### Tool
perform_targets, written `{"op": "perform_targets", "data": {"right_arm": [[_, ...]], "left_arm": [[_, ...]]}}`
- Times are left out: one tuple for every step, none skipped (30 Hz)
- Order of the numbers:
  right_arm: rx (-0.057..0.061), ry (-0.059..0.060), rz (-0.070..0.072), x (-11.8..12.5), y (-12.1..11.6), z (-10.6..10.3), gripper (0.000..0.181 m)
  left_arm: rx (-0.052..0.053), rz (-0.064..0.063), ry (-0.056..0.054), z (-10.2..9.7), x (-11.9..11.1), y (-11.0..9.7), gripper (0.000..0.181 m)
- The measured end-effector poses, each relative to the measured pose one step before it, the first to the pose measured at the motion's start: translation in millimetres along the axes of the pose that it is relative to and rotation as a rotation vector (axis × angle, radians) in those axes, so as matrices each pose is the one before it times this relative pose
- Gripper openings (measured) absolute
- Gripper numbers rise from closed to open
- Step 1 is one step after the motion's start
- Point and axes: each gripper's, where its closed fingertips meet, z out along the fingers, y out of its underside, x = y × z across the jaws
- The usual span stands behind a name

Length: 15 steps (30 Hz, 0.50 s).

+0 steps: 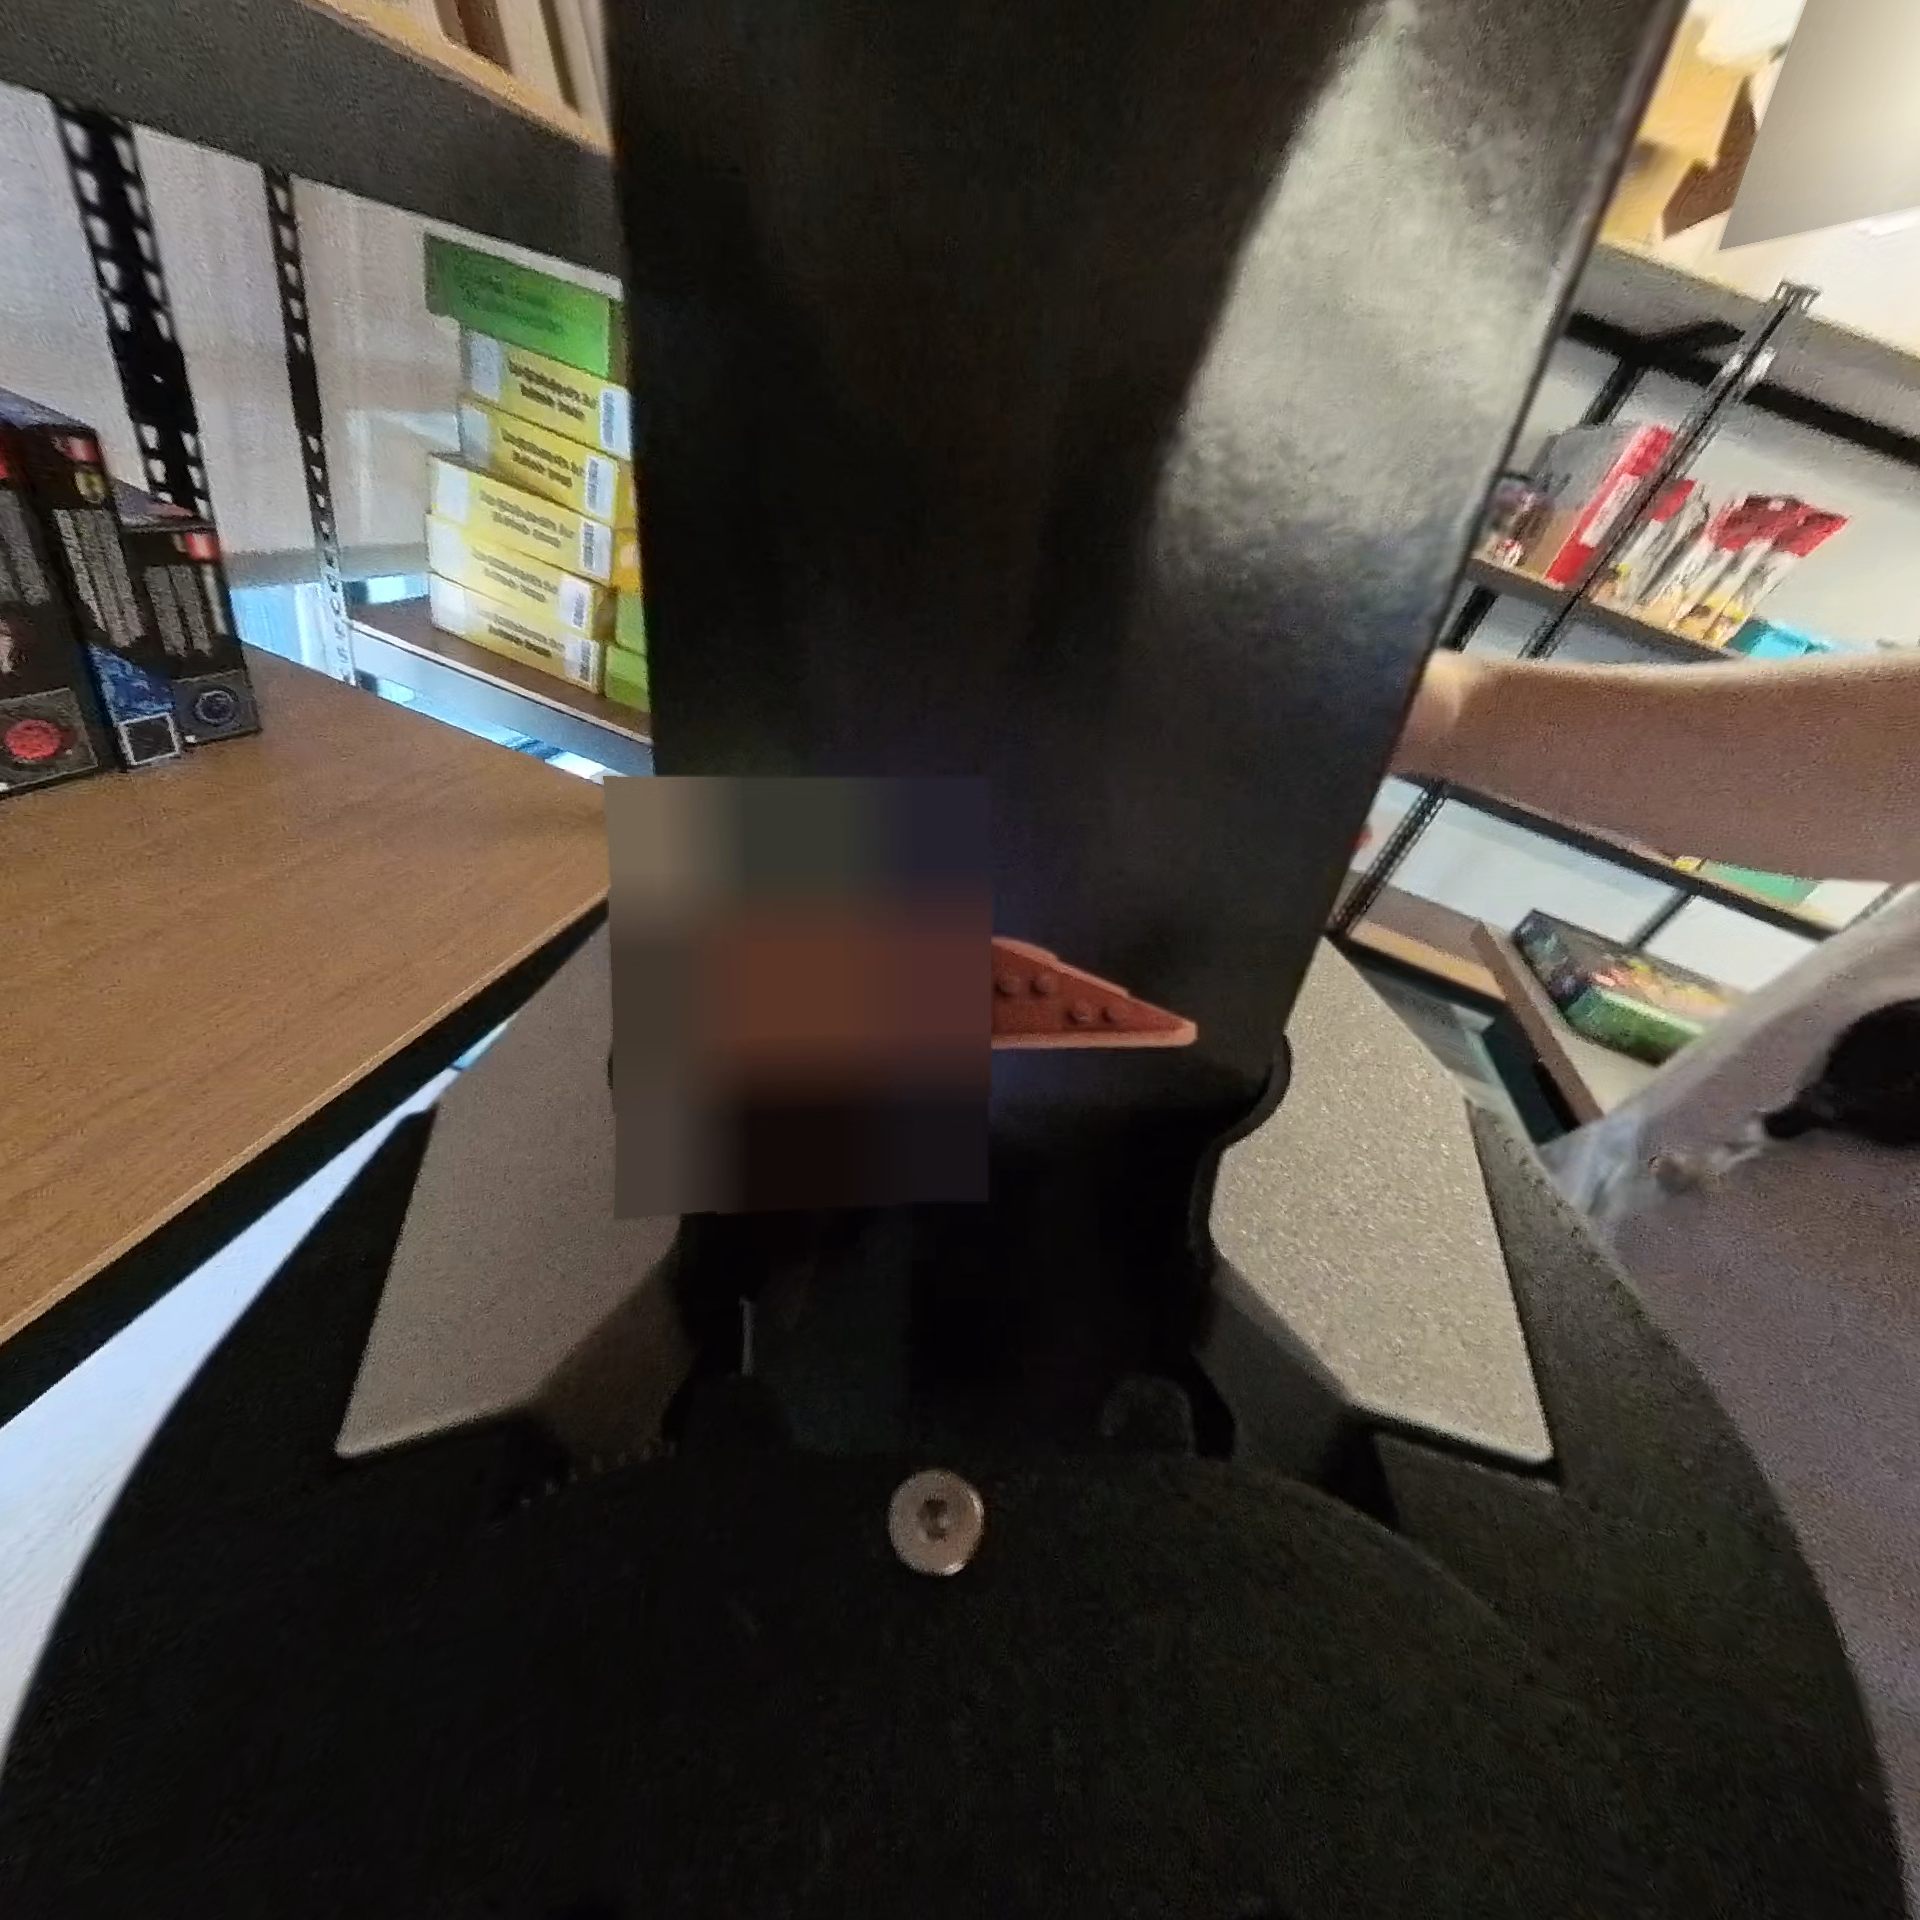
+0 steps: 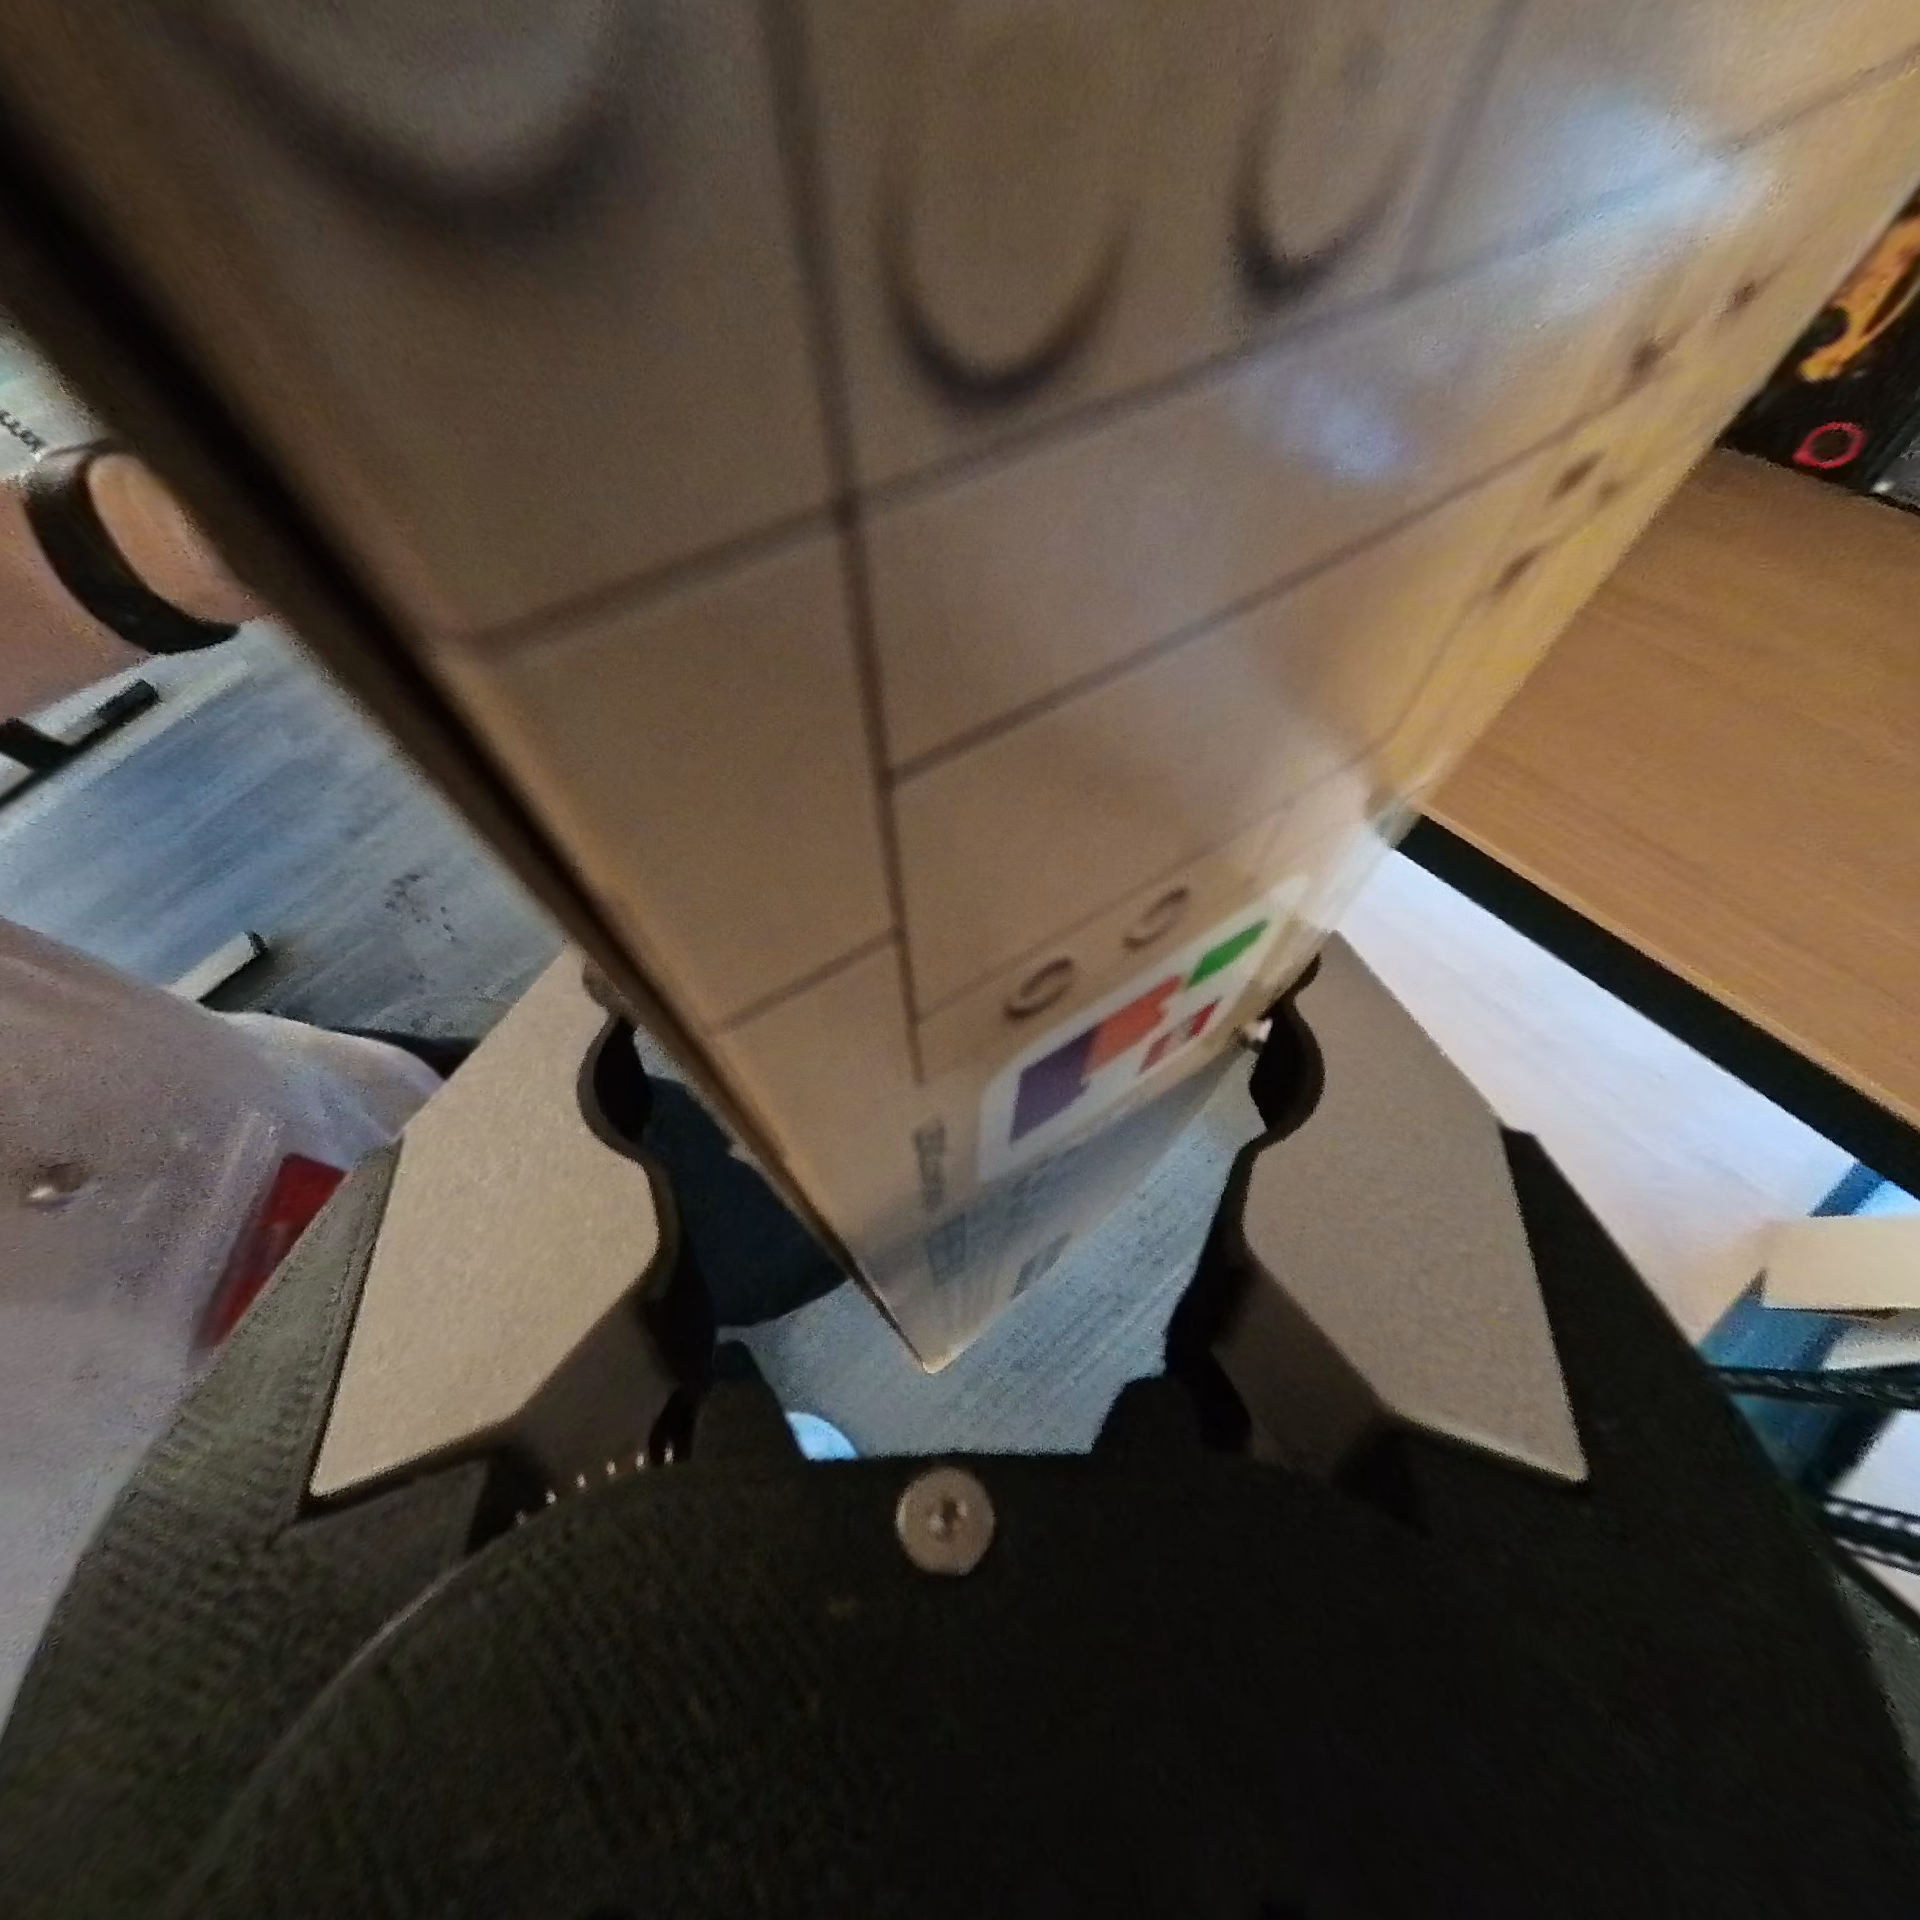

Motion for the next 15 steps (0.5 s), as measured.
{"op": "perform_targets", "data": {"right_arm": [[-0.0021,-0.0021,-0.0146,12.73,3.0,-2.97,0.119],[-0.0003,-0.0063,-0.0142,13.12,2.07,0.45,0.119],[0.0028,-0.0113,-0.0093,13.37,1.7,3.24,0.118],[0.002,-0.014,-0.0041,13.64,1.53,5.11,0.119],[0.0014,-0.0161,0.0029,14.24,1.72,6.66,0.119],[-0.0002,-0.0165,0.0031,14.7,1.62,7.78,0.118],[-0.003,-0.0133,-0.0015,15.46,1.68,8.62,0.119],[-0.0033,-0.0101,-0.0061,16.1,1.69,9.32,0.119],[-0.0031,-0.0093,-0.0109,16.63,2.0,10.32,0.119],[-0.0033,-0.011,-0.0105,17.35,2.76,11.01,0.12],[-0.005,-0.0136,-0.0064,17.86,3.47,10.74,0.119],[-0.0069,-0.017,-0.0025,18.18,3.71,10.53,0.12],[-0.0063,-0.0207,-0.0026,18.15,3.19,10.22,0.119],[-0.0031,-0.0205,-0.0088,18.25,2.37,10.08,0.119],[0.0004,-0.0199,-0.0122,18.32,1.56,9.89,0.119]], "left_arm": [[-0.0166,0.009,-0.0001,12.83,-1.55,4.63,0.109],[-0.011,0.0067,-0.0069,11.05,-4.5,4.14,0.109],[-0.0036,0.0047,-0.012,9.6,-6.92,3.07,0.108],[0.0007,0.002,-0.0142,8.66,-8.98,2.28,0.109],[0.0044,-0.0025,-0.0151,8.15,-10.69,1.79,0.109],[0.0082,-0.0057,-0.0151,7.8,-12.19,1.63,0.109],[0.006,-0.0052,-0.0135,7.86,-13.3,2.79,0.109],[0.0016,-0.0024,-0.0117,7.76,-14.29,4.39,0.109],[0.0004,0.0009,-0.011,7.68,-15.25,5.74,0.109],[-0.0025,0.0018,-0.0115,7.82,-15.96,6.7,0.109],[-0.0091,-0.0008,-0.0127,8.37,-15.96,7.71,0.108],[-0.013,-0.0062,-0.0146,9.1,-15.62,7.82,0.108],[-0.0092,-0.0097,-0.0173,9.26,-15.23,6.92,0.108],[-0.0014,-0.0063,-0.0202,9.35,-15.08,5.71,0.108],[0.0072,-0.0013,-0.0236,9.24,-15.08,4.43,0.108]]}}
